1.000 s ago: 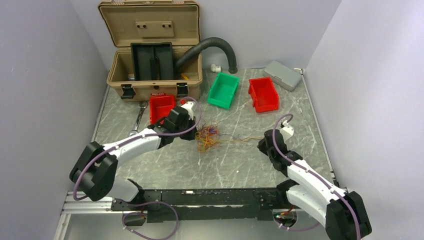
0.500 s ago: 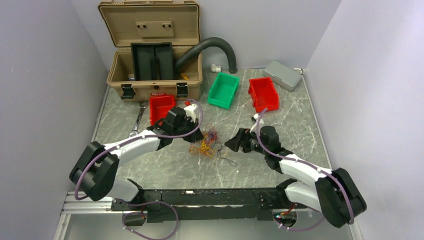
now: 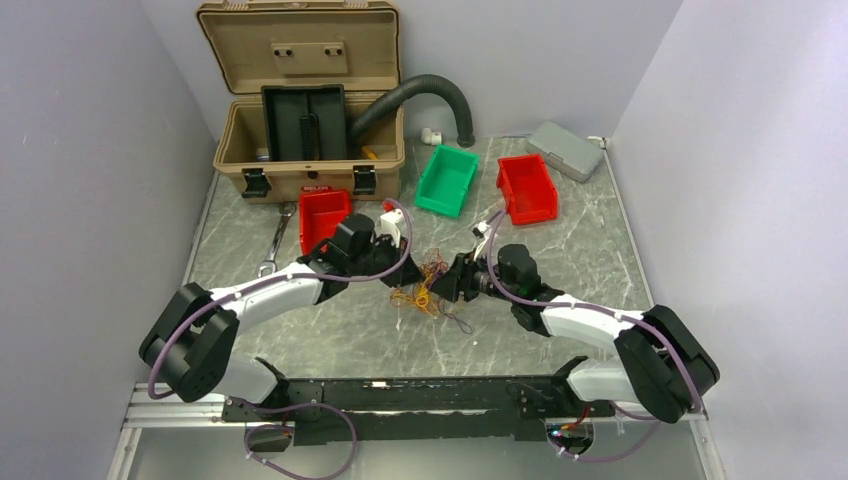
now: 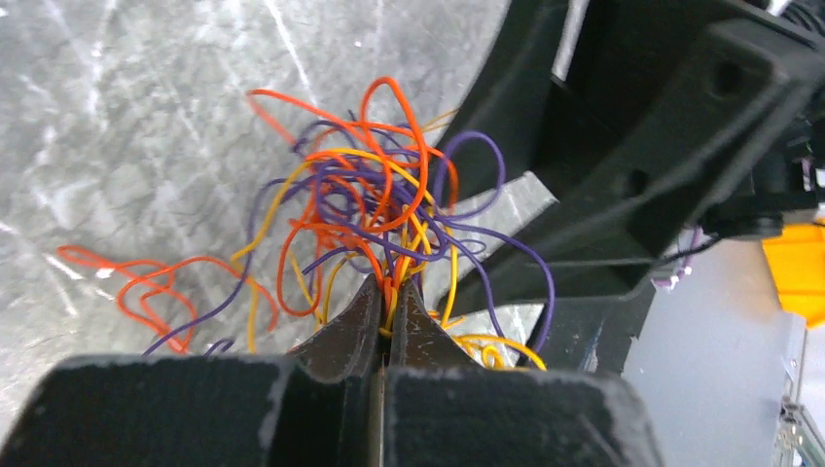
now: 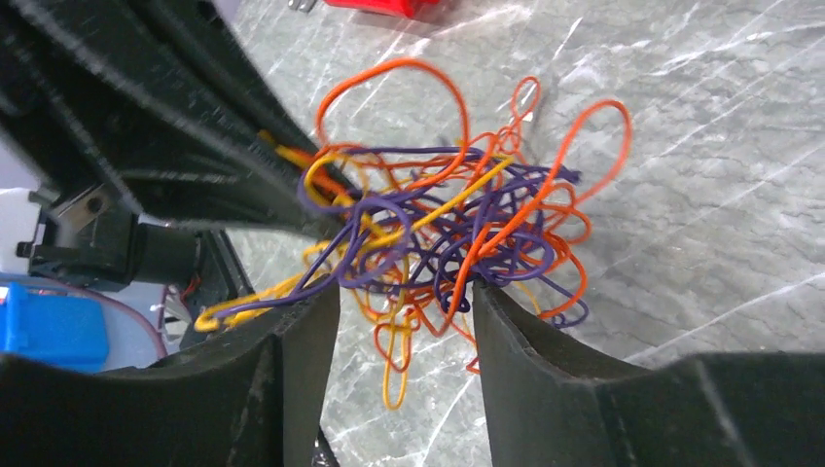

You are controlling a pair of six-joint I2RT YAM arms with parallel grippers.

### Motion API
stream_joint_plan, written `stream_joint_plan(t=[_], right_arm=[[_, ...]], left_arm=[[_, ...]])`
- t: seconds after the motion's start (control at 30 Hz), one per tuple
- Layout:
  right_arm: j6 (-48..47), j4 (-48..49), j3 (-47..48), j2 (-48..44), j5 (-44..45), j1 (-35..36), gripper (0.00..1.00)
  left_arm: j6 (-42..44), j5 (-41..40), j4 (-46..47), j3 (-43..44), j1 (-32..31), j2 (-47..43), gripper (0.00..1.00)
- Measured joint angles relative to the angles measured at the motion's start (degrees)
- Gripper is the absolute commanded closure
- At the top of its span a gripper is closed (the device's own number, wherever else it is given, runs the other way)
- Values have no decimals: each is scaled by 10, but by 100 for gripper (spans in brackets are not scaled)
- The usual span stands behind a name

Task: Untangle the cables
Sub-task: Untie the cable.

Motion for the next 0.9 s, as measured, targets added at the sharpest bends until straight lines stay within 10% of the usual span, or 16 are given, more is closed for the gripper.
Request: stream_joint_plan(t=[0.07, 0.1, 0.83, 0.9], right_arm=[[-4, -1, 2, 6, 9, 1, 98], [0, -7, 2, 7, 25, 2, 100], [284, -398, 28, -228, 581, 30, 100], [291, -442, 28, -215, 631, 14, 82]], left_arm=[[0, 9, 14, -4, -9, 0, 100], [0, 12, 18, -5, -14, 0, 100], [-90, -345, -156, 10, -37, -102, 100], [-92, -385, -188, 10, -24, -102, 100]])
